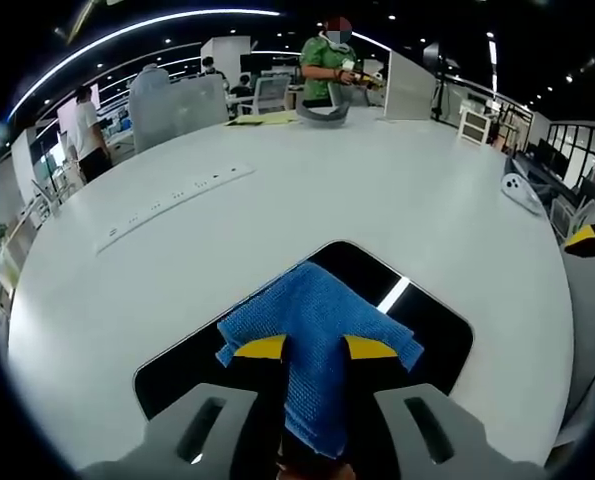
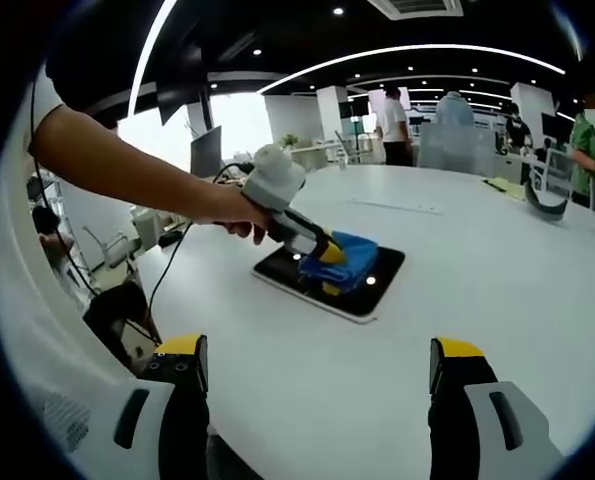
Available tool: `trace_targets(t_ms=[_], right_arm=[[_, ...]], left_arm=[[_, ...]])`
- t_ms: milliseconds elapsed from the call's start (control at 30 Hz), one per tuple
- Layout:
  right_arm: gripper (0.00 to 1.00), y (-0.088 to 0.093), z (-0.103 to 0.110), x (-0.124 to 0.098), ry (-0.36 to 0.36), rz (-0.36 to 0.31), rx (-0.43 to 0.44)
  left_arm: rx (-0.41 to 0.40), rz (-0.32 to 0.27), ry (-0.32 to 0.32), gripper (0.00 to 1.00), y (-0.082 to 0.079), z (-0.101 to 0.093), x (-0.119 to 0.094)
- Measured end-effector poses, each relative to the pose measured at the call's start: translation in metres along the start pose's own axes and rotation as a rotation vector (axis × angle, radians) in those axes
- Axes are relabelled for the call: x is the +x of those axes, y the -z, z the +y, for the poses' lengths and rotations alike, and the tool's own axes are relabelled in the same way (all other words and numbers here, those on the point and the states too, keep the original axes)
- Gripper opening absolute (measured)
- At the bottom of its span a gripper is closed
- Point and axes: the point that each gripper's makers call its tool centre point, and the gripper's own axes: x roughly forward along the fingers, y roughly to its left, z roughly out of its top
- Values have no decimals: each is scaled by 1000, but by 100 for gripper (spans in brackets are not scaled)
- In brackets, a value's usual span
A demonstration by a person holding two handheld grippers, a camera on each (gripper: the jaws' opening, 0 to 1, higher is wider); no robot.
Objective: Wipe the mirror surface with the cleaning cloth until all visible marks leave the cleaned area.
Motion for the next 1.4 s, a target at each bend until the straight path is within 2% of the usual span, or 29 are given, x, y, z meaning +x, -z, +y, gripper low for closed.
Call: trace_targets(t_ms=[1400], right_arm=[[91, 0, 10, 5, -23, -13, 4]], left_arm=[[-17, 0, 3, 19, 21, -26, -21]])
